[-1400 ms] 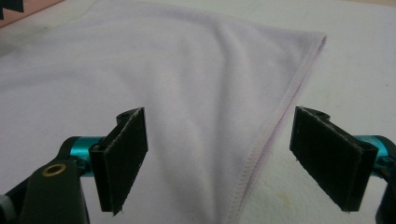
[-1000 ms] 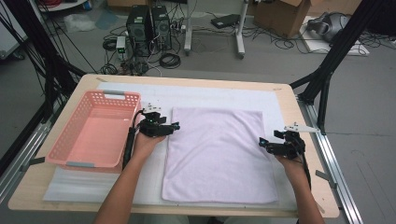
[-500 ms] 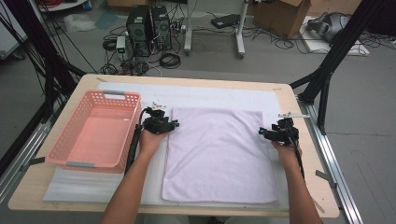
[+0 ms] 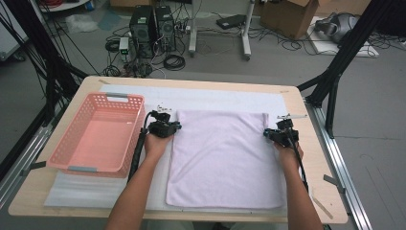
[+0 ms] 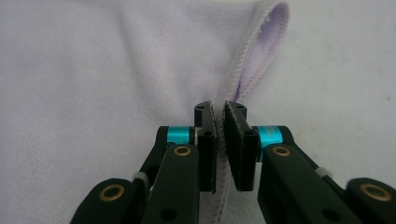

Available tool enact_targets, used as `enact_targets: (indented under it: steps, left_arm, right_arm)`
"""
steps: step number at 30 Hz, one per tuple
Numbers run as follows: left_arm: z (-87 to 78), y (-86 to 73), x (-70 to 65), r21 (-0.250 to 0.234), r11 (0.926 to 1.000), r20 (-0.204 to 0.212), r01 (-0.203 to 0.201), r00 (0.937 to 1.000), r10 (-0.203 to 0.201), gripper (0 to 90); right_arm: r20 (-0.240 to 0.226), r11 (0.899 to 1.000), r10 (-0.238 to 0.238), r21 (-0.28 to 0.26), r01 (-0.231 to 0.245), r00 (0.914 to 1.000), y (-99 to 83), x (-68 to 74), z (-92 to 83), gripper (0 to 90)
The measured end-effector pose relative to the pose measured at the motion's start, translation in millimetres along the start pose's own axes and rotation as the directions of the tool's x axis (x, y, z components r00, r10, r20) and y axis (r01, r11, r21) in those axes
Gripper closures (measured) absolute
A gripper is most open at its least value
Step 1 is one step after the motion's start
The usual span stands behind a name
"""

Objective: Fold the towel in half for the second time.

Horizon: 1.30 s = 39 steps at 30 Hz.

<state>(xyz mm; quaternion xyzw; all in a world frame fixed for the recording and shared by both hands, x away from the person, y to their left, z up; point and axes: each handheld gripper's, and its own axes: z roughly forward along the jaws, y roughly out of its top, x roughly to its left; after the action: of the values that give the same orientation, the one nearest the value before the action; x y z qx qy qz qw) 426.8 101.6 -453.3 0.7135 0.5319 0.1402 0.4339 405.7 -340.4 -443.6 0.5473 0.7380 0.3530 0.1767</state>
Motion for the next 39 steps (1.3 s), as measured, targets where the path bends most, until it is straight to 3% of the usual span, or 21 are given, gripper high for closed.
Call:
enact_targets:
  steps: [1, 5, 8, 14, 22, 27, 29, 31, 39]
  left_arm:
    - [0.0, 0.1, 1.1, 0.0, 0.9997, 0.005, 0.023, 0.9997, -0.023, 85.8]
    - [-2.5, 1.7, 3.2, -0.008, 0.9985, -0.008, 0.055, 0.9985, -0.055, 86.2]
    - [-9.9, 5.7, 6.9, -0.04, 0.9938, 0.034, 0.103, 0.9942, -0.102, 86.2]
    - [-24.5, 10.7, 4.7, -0.07, 0.9934, 0.058, 0.091, 0.9945, -0.087, 86.1]
    - [-53.0, 12.5, -5.2, -0.098, 0.9941, 0.106, 0.046, 0.9937, -0.036, 86.1]
    - [-68.9, 2.9, -11.7, -0.083, 0.9966, 0.109, 0.0, 0.994, 0.009, 85.9]
    - [-75.2, -1.6, -15.1, -0.092, 0.9957, 0.121, 0.006, 0.9926, 0.005, 85.9]
    - [-81.0, -6.3, -18.9, -0.087, 0.996, 0.121, -0.023, 0.9921, 0.033, 85.9]
    - [-98.4, -29.5, -25.1, -0.082, 0.9955, 0.137, -0.047, 0.9888, 0.058, 85.8]
  right_arm:
    - [-0.01, 1.0, 0.024, -0.006, -0.025, 0.9997, -0.8, -1.7, -0.2, 84.4]
    - [0.008, 0.999, 0.041, -0.019, -0.041, 0.9991, -1.5, -3.8, -1.7, 85.3]
    - [-0.019, 0.995, 0.085, -0.053, -0.086, 0.9962, -2.5, -9.5, -8.0, 85.9]
    - [-0.049, 0.993, 0.067, -0.096, -0.071, 0.9966, -2.3, -7.3, -24.6, 85.9]
    - [-0.082, 0.99, 0.036, -0.134, -0.047, 0.996, -9.4, -1.0, -50.8, 85.8]
    - [-0.111, 0.988, 0.022, -0.15, -0.038, 0.9936, -22.1, 2.3, -66.9, 85.7]
    - [-0.116, 0.988, 0.014, -0.151, -0.032, 0.9931, -28.3, 5.0, -72.2, 85.6]
    - [-0.116, 0.989, 0.011, -0.148, -0.029, 0.9931, -34.3, 8.5, -77.6, 85.6]
    - [-0.135, 0.991, -0.011, -0.133, -0.007, 0.9908, -53.4, 15.6, -92.1, 85.6]
